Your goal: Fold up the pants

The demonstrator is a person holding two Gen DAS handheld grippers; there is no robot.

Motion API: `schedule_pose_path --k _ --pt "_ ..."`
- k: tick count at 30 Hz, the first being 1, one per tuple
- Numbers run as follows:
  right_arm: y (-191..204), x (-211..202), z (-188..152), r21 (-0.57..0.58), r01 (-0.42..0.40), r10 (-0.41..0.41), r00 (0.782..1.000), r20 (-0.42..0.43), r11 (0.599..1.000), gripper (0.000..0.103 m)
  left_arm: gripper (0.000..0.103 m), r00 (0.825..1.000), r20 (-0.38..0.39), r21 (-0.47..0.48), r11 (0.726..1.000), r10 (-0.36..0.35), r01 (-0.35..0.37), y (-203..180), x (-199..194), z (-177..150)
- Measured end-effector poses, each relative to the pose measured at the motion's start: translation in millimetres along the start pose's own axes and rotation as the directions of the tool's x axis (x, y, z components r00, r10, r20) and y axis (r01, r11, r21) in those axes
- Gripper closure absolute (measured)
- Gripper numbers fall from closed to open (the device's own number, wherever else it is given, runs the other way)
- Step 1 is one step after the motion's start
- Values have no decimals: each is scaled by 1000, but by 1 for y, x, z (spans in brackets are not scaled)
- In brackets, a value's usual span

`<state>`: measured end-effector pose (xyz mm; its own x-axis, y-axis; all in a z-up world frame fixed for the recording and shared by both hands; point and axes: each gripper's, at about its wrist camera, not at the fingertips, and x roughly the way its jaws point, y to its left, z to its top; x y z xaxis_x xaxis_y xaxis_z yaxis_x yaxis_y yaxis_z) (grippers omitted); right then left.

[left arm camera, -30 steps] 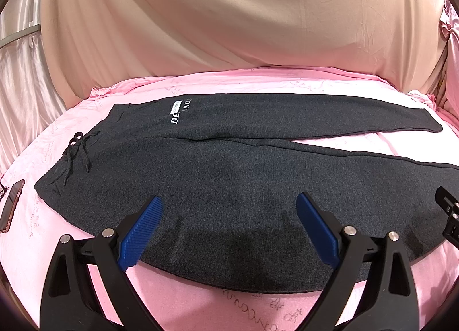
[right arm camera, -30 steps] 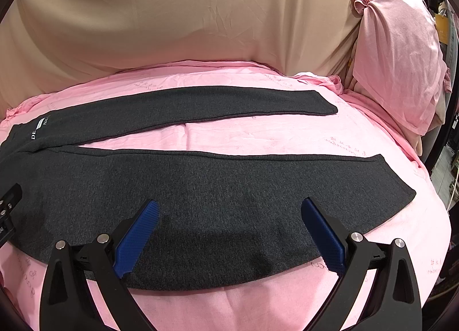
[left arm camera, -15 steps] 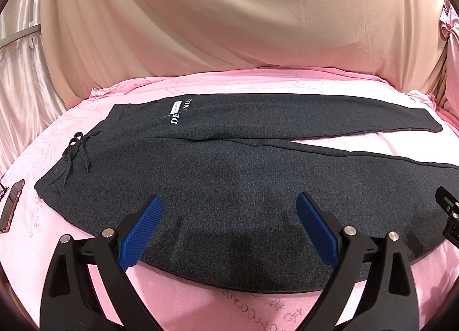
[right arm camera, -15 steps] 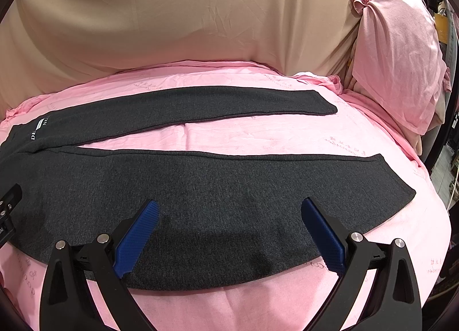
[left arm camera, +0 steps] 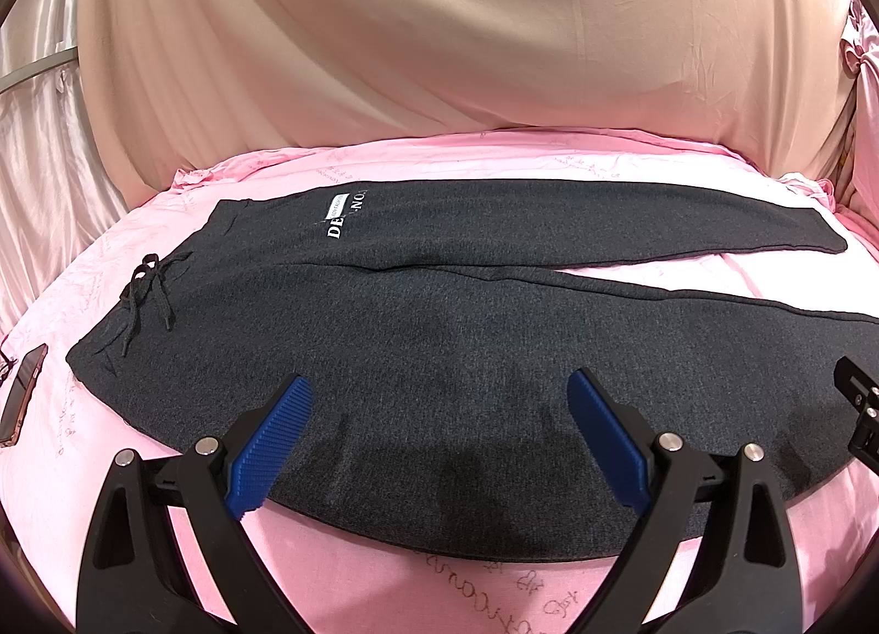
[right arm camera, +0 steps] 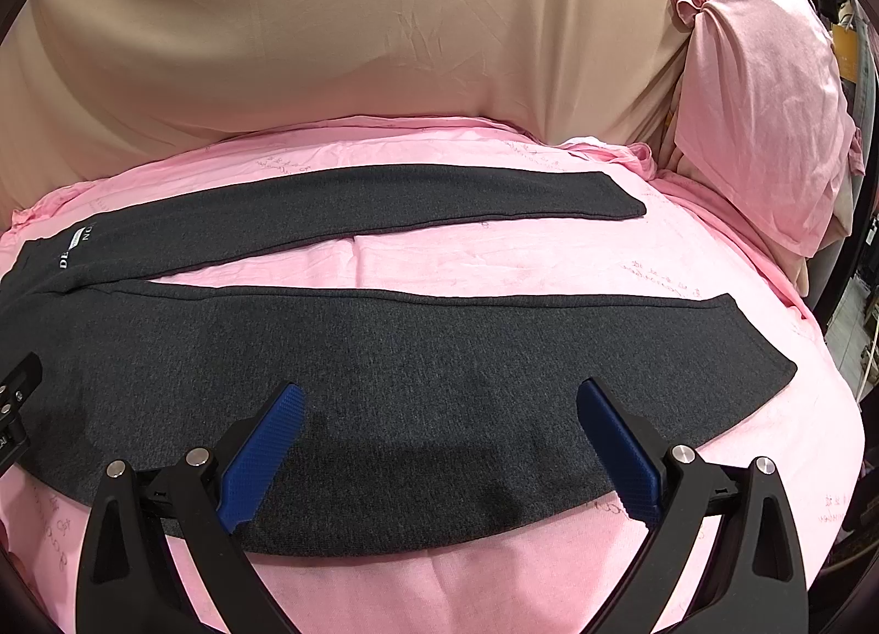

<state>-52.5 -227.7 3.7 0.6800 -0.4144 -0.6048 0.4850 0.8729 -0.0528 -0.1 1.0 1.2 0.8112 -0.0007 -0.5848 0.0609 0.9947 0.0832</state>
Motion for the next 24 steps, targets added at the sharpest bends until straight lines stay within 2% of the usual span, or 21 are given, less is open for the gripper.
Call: schedule_pose_path --k 24 --pt "-1 1 0 4 -2 2 1000 -6 1000 5 11 1000 2 2 1000 1 -1 -1 0 0"
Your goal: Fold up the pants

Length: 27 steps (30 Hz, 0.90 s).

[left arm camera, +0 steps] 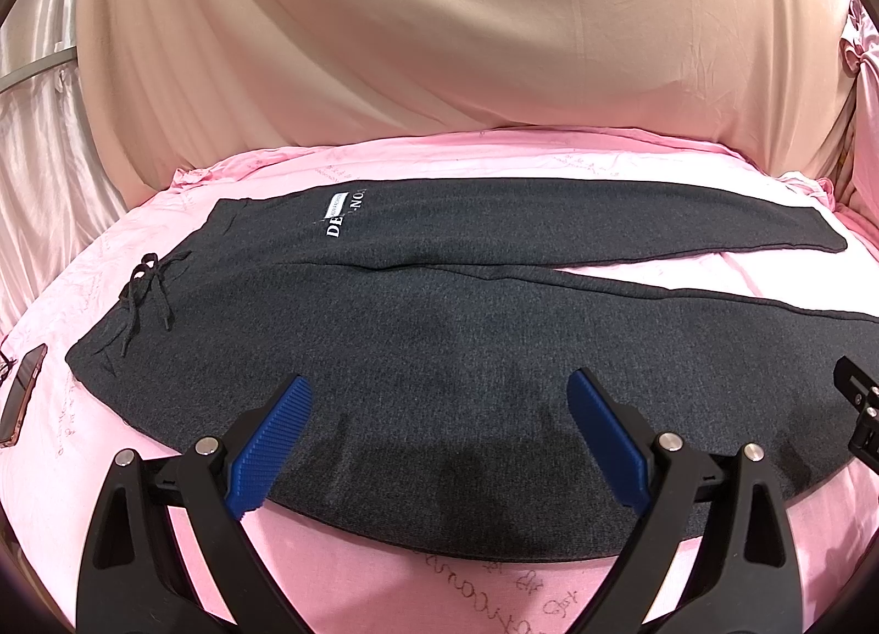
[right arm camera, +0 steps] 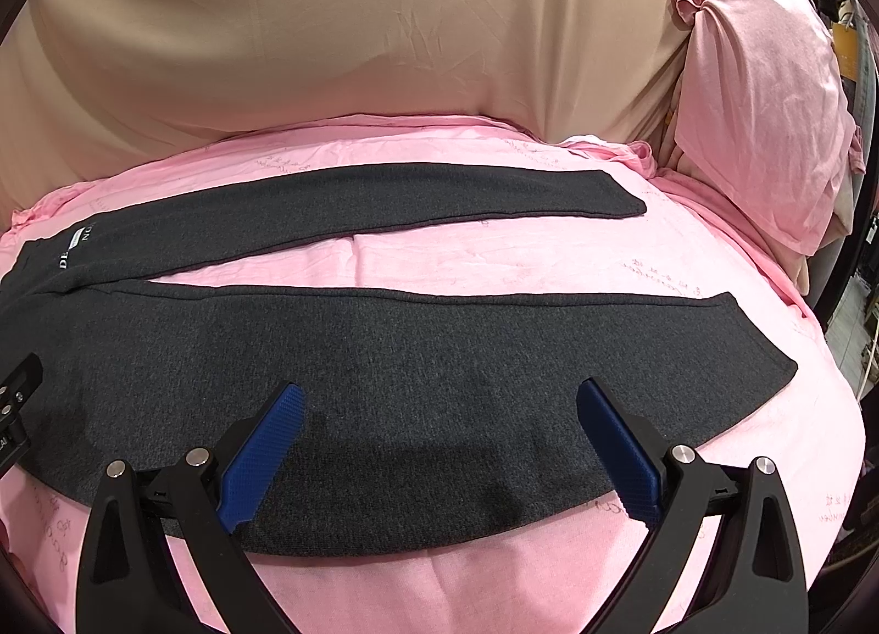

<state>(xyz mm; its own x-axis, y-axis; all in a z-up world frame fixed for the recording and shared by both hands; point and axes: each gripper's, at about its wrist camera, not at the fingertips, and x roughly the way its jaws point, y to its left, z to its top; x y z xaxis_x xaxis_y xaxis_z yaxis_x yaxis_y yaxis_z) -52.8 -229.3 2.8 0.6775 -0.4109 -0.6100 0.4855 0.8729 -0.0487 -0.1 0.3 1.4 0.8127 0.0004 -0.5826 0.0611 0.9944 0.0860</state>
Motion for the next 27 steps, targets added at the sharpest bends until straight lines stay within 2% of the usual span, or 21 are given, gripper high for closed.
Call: schedule_pose_path --k 7,12,14,17,19,21,23,25,26,27 --pt "-4 8 0 23 -40 41 998 -48 999 5 11 1000 5 -15 1000 6 -6 3 -1 0" --pt "-23 -2 0 110 -88 89 996 2 990 5 9 1000 18 -37 999 13 -12 8 -4 0" --pt "-35 -4 9 106 -120 119 993 18 987 5 10 1000 29 -58 998 -6 7 13 -7 1" --pt "-63 -3 42 40 -70 68 996 57 997 5 9 996 43 -72 994 -79 82 34 -13 22" --pt "-86 18 73 -28 -51 53 997 63 998 5 9 994 73 -75 994 -76 81 55 -11 49" --pt "-113 56 104 -66 -56 57 998 14 996 5 5 993 99 -71 995 -70 77 79 -1 80" --pt "-148 106 140 -51 -76 73 996 -50 996 9 5 995 97 -72 997 10 -3 114 27 119" --pt "-177 146 167 -11 -48 47 994 -98 999 23 5 997 53 -94 994 53 -48 145 60 146" --pt "-189 165 178 14 -57 58 991 -123 998 23 5 999 8 -108 993 44 -43 163 80 158" --pt "-200 181 187 44 -61 66 989 -135 997 24 5 996 -46 -145 986 72 -78 186 106 172"
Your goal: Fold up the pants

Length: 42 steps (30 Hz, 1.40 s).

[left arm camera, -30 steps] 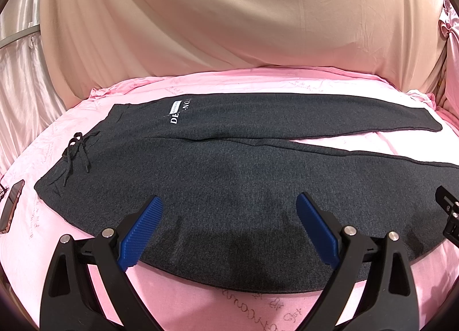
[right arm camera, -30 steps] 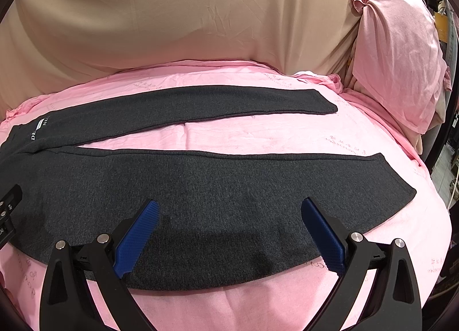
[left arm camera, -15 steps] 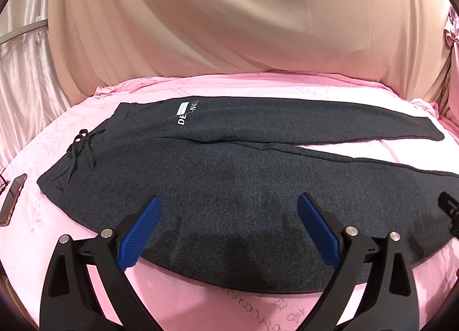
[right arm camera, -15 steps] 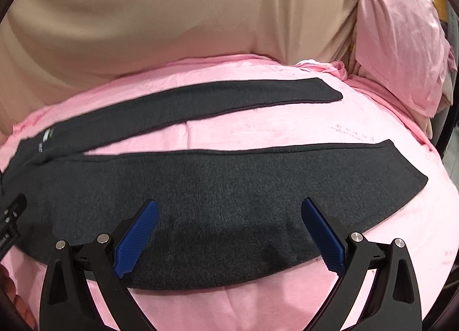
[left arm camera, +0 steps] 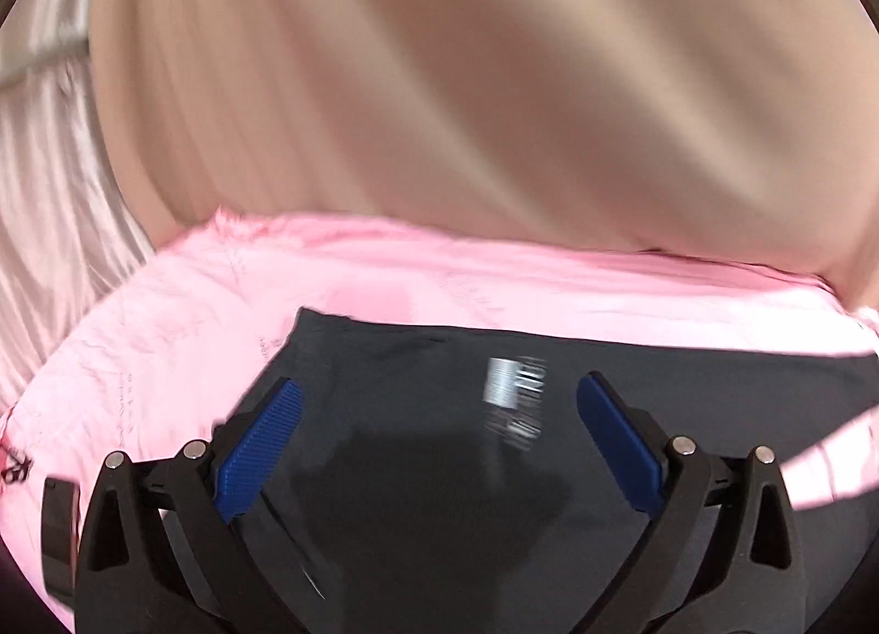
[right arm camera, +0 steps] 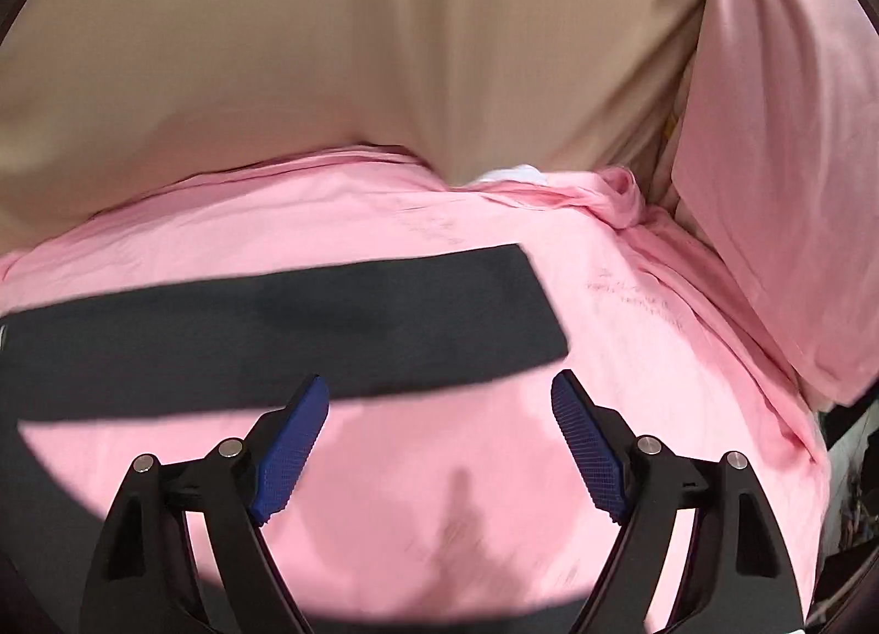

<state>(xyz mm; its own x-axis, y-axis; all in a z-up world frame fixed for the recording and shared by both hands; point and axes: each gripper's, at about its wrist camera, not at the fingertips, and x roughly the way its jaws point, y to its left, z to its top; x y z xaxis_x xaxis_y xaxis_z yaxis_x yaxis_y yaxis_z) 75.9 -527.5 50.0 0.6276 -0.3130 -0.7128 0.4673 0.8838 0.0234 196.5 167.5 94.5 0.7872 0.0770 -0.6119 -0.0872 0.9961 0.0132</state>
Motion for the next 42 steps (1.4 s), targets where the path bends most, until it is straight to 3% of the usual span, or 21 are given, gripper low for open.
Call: schedule_pose_path --k 2,4,7,12,19,20,21,22,24,25,28,35,37,42 --pt "-18 32 23 43 -22 24 999 -36 999 24 5 999 -40 -35 999 18 -20 23 32 17" --pt "-26 55 34 59 5 -2 998 -58 998 24 5 991 -133 -77 997 -2 -8 47 75 31" --pt "-29 85 42 53 10 -5 996 -94 999 24 5 982 -175 -140 985 72 -98 70 117 37" --pt "-17 122 47 16 5 -2 990 -140 1000 24 5 951 -311 -136 990 -7 -38 72 177 33" --pt "-1 135 39 6 0 1 993 -116 1000 27 7 933 -357 -153 988 -46 -10 69 215 34" --pt "0 134 38 5 -9 9 994 -108 1000 33 10 931 -361 -157 987 -43 -15 71 217 33" --pt "1 133 37 1 -15 15 995 -98 1000 38 21 931 -363 -159 987 -34 -26 72 219 33" --pt "3 130 35 -5 -19 19 996 -89 1000 51 40 936 -353 -151 987 0 -57 74 216 32" --pt "6 123 32 -5 -45 44 996 -83 999 80 61 935 -352 -144 985 39 -95 81 214 32" --pt "6 121 31 2 -49 49 995 -83 999 99 69 938 -346 -179 982 -2 -64 87 210 32" --pt "12 106 25 -15 -33 32 998 -60 999 100 84 946 -314 -242 970 -81 3 97 193 34" --pt "-7 35 14 -5 -65 65 997 47 998 100 88 971 -203 -237 968 -127 77 92 110 46" --pt "-12 12 7 -5 -90 90 993 75 996 100 103 978 -179 -227 972 -109 67 96 80 43" --pt "-17 -44 -27 -45 -122 126 985 120 992 100 103 977 -175 -221 972 -123 83 119 22 20"
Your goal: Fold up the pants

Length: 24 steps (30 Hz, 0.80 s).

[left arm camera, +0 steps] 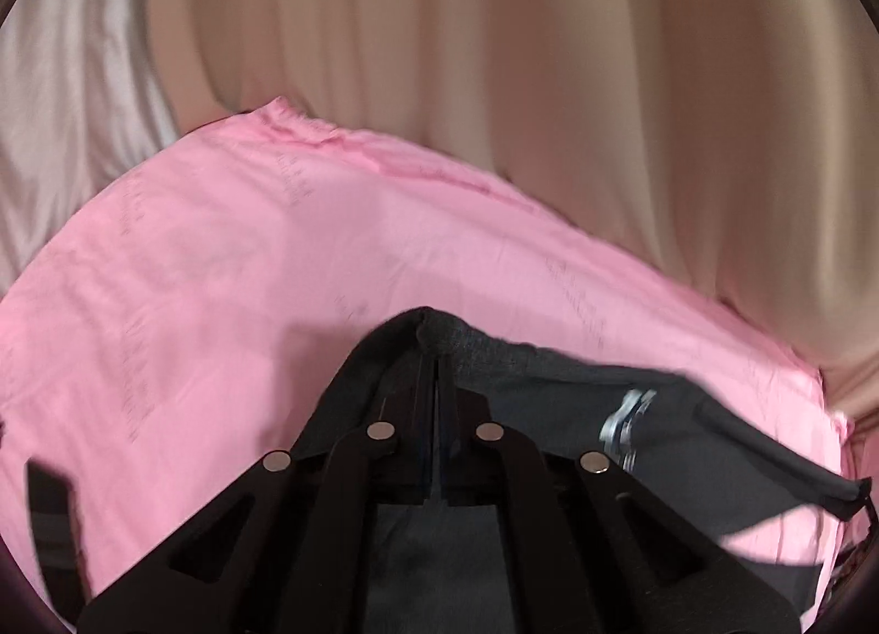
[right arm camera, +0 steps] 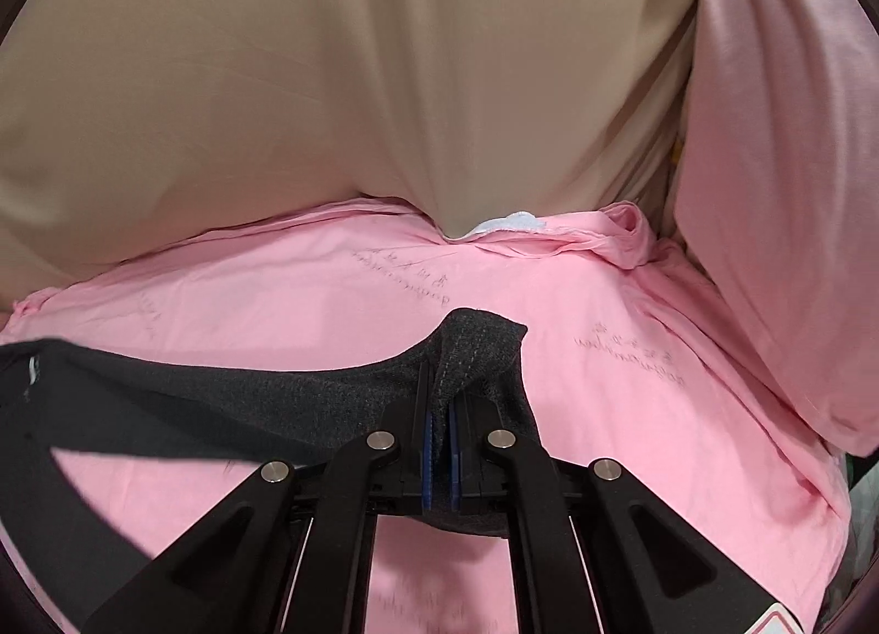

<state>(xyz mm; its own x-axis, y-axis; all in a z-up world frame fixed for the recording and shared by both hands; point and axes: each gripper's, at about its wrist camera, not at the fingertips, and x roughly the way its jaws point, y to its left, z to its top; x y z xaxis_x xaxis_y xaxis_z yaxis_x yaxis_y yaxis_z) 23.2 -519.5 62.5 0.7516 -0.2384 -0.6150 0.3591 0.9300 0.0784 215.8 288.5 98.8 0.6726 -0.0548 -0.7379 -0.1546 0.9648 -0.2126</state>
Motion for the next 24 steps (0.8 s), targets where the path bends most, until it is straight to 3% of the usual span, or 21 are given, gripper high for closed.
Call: schedule_pose_path --k 4,10,14,17,19,22,24 --pt "5 -27 -29 -26 -4 4 1000 10 1000 100 103 1000 -29 6 1000 3 -3 6 -25 -29" --pt "7 -66 -78 -65 -18 18 1000 1 998 100 103 999 24 4 1000 -31 31 19 -78 -67" --pt "7 -63 -98 -71 -2 0 999 -39 997 100 103 997 -56 -3 999 -54 54 31 -82 -92" --pt "7 -61 -103 -41 -5 4 999 -43 999 100 82 984 -133 -107 988 -121 107 31 -55 -101" --pt "9 -61 -103 -26 -5 4 999 -42 1000 100 38 979 -149 -175 978 -138 111 26 -30 -100" --pt "11 -62 -105 -32 7 -9 999 -51 999 100 33 983 -139 -283 956 -121 78 28 4 -94" --pt "10 -63 -106 -28 8 -9 998 -56 1000 100 35 979 -127 -361 927 -158 103 34 21 -89"
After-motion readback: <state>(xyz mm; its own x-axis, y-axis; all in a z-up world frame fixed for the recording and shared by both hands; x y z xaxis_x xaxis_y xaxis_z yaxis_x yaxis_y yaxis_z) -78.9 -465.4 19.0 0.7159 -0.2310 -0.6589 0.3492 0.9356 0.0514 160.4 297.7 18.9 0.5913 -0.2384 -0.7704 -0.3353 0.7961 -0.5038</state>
